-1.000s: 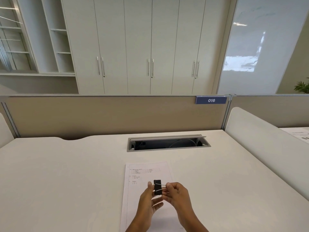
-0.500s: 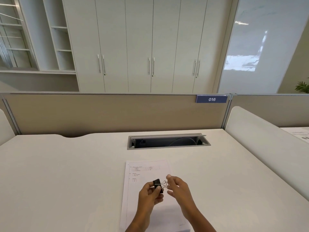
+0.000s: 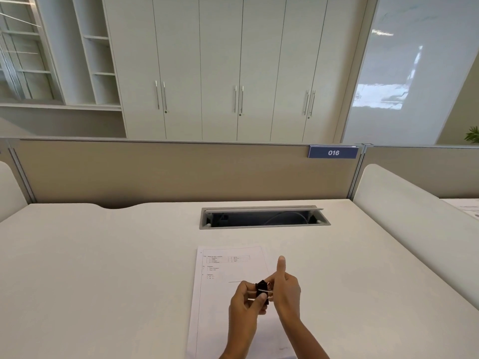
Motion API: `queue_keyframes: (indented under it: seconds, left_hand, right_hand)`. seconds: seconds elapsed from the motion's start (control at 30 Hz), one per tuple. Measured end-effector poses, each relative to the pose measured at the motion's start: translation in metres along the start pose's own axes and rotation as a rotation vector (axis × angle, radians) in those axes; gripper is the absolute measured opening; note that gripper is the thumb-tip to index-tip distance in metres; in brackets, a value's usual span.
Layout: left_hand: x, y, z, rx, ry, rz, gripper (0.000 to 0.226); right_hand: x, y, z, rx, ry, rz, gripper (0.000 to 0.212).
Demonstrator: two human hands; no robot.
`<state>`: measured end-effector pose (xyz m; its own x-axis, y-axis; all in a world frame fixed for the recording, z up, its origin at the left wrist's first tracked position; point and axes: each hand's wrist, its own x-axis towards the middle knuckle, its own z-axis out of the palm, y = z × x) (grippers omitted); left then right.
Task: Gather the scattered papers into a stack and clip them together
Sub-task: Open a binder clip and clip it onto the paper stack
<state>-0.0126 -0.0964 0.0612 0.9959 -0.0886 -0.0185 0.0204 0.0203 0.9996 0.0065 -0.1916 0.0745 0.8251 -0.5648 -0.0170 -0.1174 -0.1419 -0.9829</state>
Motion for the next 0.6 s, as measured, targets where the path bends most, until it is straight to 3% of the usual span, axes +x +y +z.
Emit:
queue_keyframes:
  seconds: [0.27,0.47,0.6]
  left_hand:
    - [0.004,-0.005,0.002,-0.016,-0.029,-0.039,0.019]
    - [0.022,-0.005,-0.022,0.251,-0.192,-0.09,0.019]
    - [0.045,-0.011,-0.058,0.64,0.088,-0.035,0.016]
  right_hand:
    - [0.011,0.011,0.002,-0.039,-0.002,0.044,0.072]
    - [0.02,0.025,0.004,-0.151,0.002,0.046,0.068]
    - [0.027,0.037,0.005,-0.247,0.0,0.021,0.066]
